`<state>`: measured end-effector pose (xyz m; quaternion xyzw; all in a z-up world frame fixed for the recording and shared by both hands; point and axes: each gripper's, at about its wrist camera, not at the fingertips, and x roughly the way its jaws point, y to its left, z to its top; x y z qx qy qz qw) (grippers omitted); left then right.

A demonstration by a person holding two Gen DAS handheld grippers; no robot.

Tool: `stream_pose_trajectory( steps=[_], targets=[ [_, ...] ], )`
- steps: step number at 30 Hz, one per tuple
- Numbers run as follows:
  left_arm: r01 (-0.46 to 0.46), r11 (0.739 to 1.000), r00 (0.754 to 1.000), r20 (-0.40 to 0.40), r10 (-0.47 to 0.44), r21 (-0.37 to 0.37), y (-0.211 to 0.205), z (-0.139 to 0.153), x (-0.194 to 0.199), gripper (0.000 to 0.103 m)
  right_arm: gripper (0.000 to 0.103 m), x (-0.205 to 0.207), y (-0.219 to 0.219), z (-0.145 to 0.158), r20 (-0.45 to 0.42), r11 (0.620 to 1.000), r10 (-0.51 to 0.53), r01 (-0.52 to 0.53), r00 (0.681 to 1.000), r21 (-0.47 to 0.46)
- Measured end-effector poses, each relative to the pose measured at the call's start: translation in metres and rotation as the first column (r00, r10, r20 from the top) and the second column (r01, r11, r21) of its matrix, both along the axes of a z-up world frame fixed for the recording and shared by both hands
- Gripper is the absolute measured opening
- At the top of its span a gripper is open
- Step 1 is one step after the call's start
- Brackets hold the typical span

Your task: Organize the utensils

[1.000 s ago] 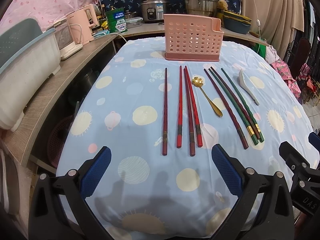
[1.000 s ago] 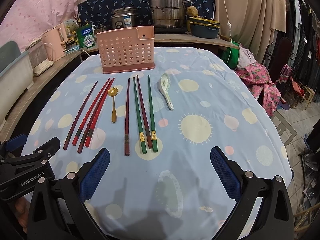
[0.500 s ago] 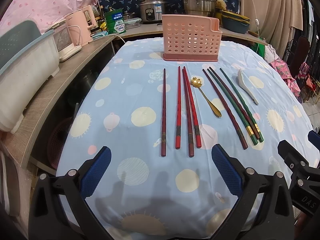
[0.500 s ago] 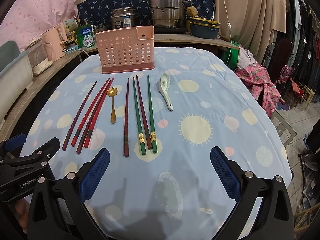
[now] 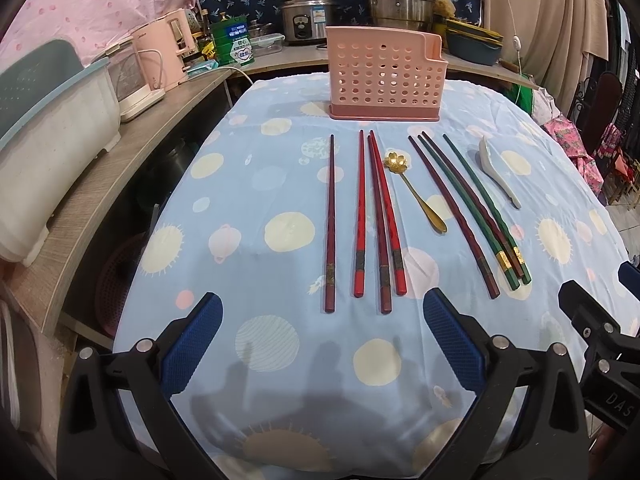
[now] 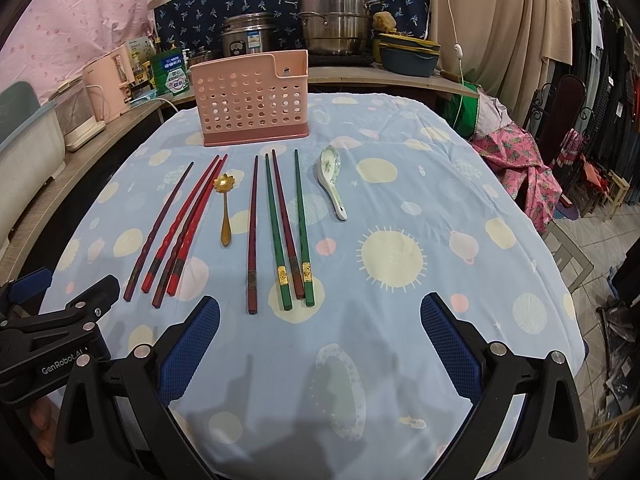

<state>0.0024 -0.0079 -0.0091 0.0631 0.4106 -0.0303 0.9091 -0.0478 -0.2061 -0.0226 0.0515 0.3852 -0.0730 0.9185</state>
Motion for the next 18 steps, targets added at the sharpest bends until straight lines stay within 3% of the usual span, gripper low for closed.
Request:
stream_pose_trajectory(
  steps=[18],
  targets=[
    [0.011,1.000,1.000,0.000,-0.011,0.005,-0.0020,-0.0013,-0.0002,0.096,0.096,0.0004,-0.0005,-0.0013,-0.001,1.000,-0.002,0.002,1.000,0.001]
  ],
)
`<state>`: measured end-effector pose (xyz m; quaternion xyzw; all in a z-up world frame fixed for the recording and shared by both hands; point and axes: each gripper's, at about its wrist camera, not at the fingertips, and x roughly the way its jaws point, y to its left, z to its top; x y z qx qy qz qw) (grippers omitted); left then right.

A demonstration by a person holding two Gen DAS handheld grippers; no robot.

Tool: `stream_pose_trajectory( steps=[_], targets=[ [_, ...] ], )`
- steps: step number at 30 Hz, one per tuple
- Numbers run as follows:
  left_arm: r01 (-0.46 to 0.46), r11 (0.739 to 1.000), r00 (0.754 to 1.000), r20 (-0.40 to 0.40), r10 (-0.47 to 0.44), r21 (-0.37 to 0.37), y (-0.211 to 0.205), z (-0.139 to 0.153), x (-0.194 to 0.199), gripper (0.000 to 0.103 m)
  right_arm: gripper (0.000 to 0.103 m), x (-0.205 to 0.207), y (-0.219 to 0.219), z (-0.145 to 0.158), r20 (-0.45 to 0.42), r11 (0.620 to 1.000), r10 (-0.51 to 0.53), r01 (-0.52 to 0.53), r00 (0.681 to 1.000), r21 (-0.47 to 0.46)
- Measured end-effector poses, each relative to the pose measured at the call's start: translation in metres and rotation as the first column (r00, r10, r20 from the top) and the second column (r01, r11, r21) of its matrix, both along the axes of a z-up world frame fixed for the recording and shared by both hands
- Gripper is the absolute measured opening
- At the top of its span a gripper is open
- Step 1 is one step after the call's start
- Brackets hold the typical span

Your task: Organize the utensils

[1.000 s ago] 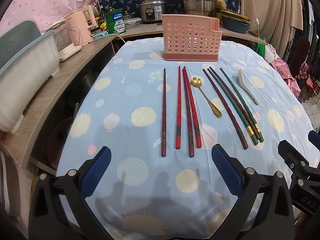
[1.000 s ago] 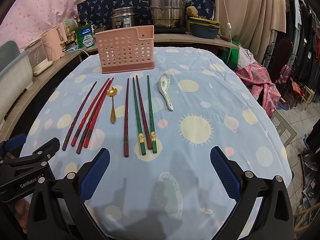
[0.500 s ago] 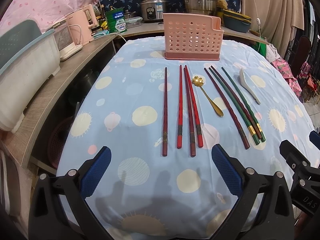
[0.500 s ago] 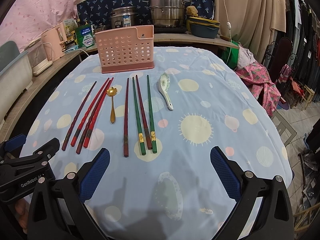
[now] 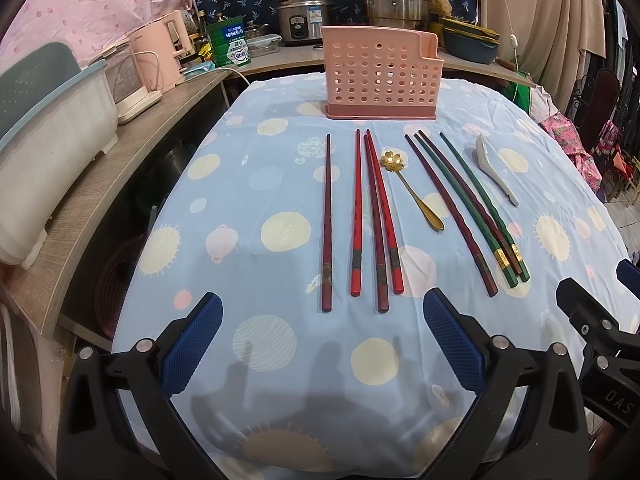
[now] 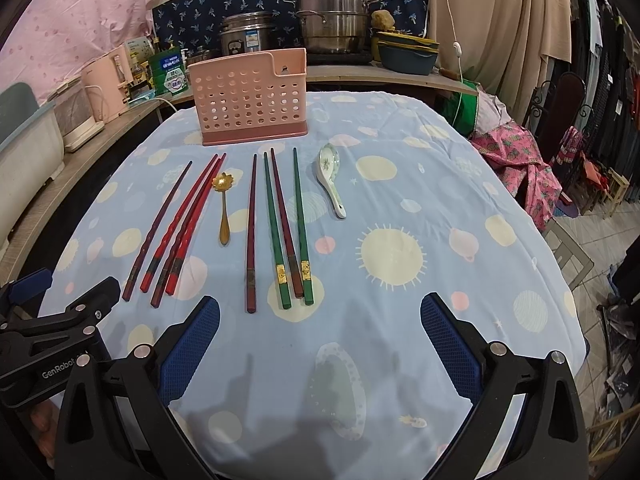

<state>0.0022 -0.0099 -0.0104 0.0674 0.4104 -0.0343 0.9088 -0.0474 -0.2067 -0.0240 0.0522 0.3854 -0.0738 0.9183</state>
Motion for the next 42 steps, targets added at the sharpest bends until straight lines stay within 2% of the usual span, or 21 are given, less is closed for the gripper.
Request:
stream_pose_trajectory(
  steps=[12,18,22,31,33,36,38,40,42],
  targets=[
    [-0.008,1.000,1.000,-0.014,0.008,-0.006,0.003,-0.002,0.004,0.096,0.096,0.001,-0.002,-0.003,-0.002,1.000,-0.004,0.004,1.000,0.006],
    [-0.074,0.996,0.995,-0.076,0.070,-0.052,0.029,-0.015,0.022,0.096,0.096,0.007,-0.011,-0.010,-0.014,0.999,-0.030,0.030,0.999,0.019],
    [-0.104,0.994,0.989,-0.114,0.099,-0.035,0.041,-0.030,0.036,0.096,0.096,0.012,-0.017,-0.015,-0.028,0.998,-0.048,0.049,0.998,0.026],
    [-0.084,0.994,0.982,-0.173,0.072,-0.066,0.043,-0.051,0.057,0.093,0.096,0.035,-0.030,-0.024,-0.048,0.997,-0.076,0.077,0.996,0.028],
    [-0.075,0.994,0.981,-0.185,0.060,-0.075,0.042,-0.053,0.061,0.086,0.096,0.043,-0.034,-0.024,-0.045,0.996,-0.080,0.082,0.996,0.032],
    [-0.070,0.995,0.983,-0.176,0.057,-0.073,0.042,-0.052,0.064,0.080,0.093,0.057,-0.039,-0.025,-0.042,0.995,-0.083,0.084,0.996,0.044],
    [-0.067,0.995,0.983,-0.174,0.052,-0.080,0.043,-0.051,0.067,0.073,0.084,0.069,-0.042,-0.025,-0.042,0.995,-0.081,0.084,0.996,0.049],
    [-0.064,0.995,0.984,-0.170,0.049,-0.079,0.043,-0.050,0.069,0.066,0.079,0.085,-0.045,-0.026,-0.038,0.996,-0.076,0.078,0.996,0.047],
    [-0.059,0.995,0.985,-0.165,0.045,-0.078,0.043,-0.049,0.071,0.056,0.073,0.102,-0.046,-0.027,-0.038,0.997,-0.069,0.070,0.997,0.035]
  ],
)
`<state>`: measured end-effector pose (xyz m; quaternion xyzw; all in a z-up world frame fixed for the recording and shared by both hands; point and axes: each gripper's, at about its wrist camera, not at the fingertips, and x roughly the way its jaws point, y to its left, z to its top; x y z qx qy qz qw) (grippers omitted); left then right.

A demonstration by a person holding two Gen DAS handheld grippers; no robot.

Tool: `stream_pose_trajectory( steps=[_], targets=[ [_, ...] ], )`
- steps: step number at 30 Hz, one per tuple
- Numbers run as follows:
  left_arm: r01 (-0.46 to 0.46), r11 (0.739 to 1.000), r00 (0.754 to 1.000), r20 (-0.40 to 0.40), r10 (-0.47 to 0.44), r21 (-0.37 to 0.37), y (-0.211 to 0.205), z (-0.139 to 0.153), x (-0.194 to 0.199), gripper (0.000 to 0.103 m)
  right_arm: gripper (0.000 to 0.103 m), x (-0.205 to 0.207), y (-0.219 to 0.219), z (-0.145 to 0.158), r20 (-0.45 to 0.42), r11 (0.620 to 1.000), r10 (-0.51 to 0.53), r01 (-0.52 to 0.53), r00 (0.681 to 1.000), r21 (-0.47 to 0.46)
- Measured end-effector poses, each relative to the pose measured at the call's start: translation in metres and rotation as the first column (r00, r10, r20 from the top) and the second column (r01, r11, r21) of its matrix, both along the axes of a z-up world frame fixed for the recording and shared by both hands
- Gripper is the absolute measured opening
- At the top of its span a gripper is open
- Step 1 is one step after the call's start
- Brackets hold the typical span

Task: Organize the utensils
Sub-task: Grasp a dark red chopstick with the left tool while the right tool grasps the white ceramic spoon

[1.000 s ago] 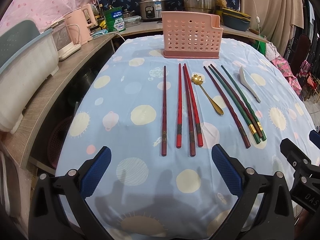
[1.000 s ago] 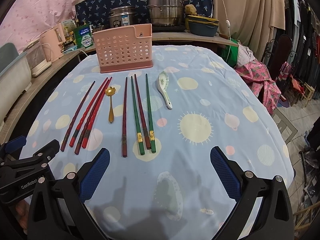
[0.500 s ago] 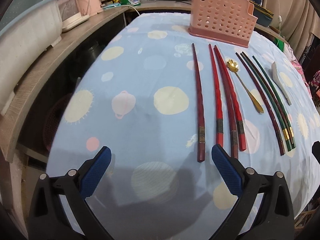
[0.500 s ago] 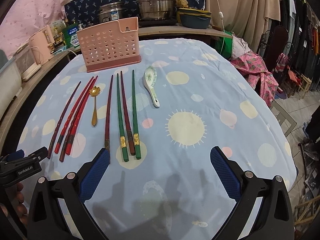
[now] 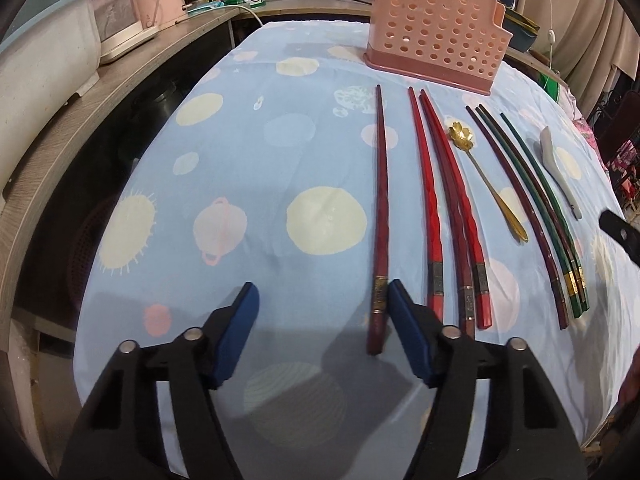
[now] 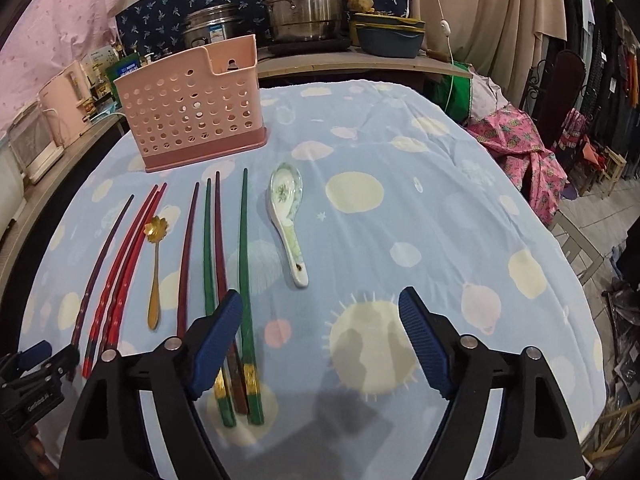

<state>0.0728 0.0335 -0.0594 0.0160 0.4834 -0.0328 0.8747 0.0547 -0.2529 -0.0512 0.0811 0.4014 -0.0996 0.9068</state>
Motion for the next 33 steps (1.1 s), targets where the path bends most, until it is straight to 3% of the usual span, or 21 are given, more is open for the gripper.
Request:
stream_pose_trajectory(
  steps=[6,9,12,16,25,33],
  targets=[
    [0.034,0.999,0.999,-0.003,-0.034,-0.030,-0.001,0.003,0.004,0.018,0.047,0.045,0.000,-0.015,-0.041,0.999,0.044,-0.044,0.998,-0.002],
    [0.051,0.998,0.999,-0.007,-0.051,-0.036,-0.004,0.003,0.004,0.011,0.035,0.059,0.003,-0.028,-0.078,0.998,0.067,-0.068,0.995,-0.008],
    [0.060,0.998,0.998,-0.008,-0.060,-0.036,-0.006,0.002,0.004,0.010,0.033,0.061,0.007,-0.030,-0.065,0.996,0.083,-0.085,0.994,-0.035],
    [0.064,0.997,0.998,-0.012,-0.065,-0.039,-0.008,0.003,0.003,0.008,0.012,0.058,0.007,-0.029,-0.065,0.994,0.108,-0.109,0.992,-0.013],
    [0.066,0.997,0.998,0.004,-0.066,-0.040,-0.011,0.016,-0.008,0.007,0.009,0.035,0.007,-0.013,-0.039,0.992,0.123,-0.121,0.992,0.036],
    [0.054,0.996,0.996,0.068,-0.050,-0.068,-0.008,0.050,-0.013,0.007,0.007,0.015,0.002,0.029,0.041,0.991,0.110,-0.113,0.993,0.070]
  ],
)
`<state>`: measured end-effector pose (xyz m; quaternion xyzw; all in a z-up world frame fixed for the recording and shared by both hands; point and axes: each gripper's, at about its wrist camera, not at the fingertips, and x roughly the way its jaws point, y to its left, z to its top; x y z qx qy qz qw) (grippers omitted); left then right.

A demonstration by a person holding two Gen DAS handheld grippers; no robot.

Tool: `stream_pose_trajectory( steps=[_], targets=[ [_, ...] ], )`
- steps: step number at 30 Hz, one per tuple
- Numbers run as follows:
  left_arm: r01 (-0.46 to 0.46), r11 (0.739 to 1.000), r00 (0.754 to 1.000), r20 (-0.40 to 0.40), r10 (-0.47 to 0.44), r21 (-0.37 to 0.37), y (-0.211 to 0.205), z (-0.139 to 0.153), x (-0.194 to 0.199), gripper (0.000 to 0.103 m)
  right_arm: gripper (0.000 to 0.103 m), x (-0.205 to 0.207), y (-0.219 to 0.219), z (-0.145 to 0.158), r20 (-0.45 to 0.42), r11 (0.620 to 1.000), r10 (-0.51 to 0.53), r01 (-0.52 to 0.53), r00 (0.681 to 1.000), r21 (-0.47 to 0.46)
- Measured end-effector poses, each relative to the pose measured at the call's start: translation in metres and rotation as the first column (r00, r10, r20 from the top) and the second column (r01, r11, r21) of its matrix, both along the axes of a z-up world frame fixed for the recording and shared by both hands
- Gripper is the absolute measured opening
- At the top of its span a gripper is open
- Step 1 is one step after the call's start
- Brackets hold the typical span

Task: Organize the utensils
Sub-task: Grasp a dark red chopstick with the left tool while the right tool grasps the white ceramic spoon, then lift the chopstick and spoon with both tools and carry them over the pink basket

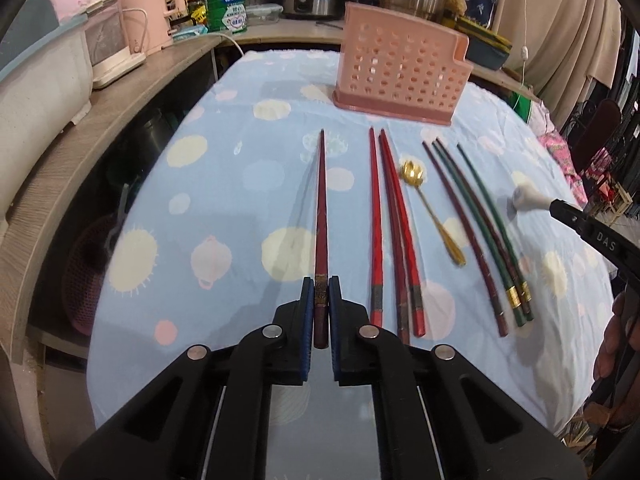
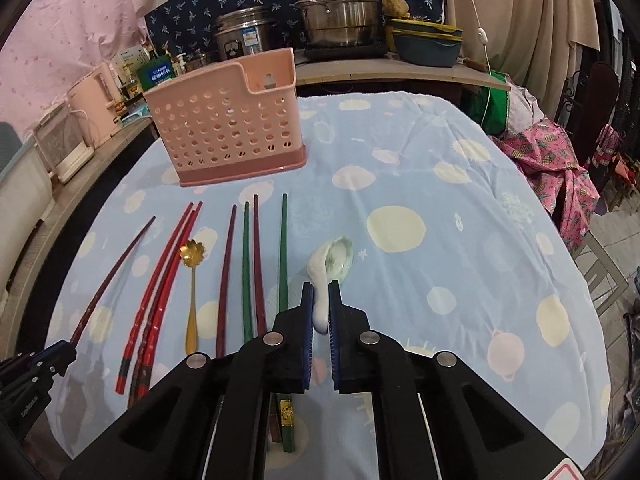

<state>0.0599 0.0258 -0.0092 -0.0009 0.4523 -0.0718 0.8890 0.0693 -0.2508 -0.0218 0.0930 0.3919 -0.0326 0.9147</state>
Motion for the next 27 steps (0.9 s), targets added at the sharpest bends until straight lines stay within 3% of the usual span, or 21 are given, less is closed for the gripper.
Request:
stream_pose_trajectory(
  steps=[9,19,27],
  targets=[
    [-0.014,0.999,0.989,0.146,0.021,-0.047,0.010,0.068,0.028,0.007,0.005,0.012,-0.009,0.048,0.089,1.000,-0.009,0.006,0.996,0.030],
    [-0.005,0.996,0.960,0.278,0.030,-0.090,0.008,0.142,0.090,0.007,0.005,0.056,-0.016,0.081,0.148,0.995,0.001,-0.016,0.989,0.103],
    [0.002,0.994,0.907,0.418,0.045,-0.112,-0.002,0.215,0.137,0.007,0.005,0.117,-0.026,0.109,0.223,0.976,0.001,-0.050,0.975,0.213]
  ],
)
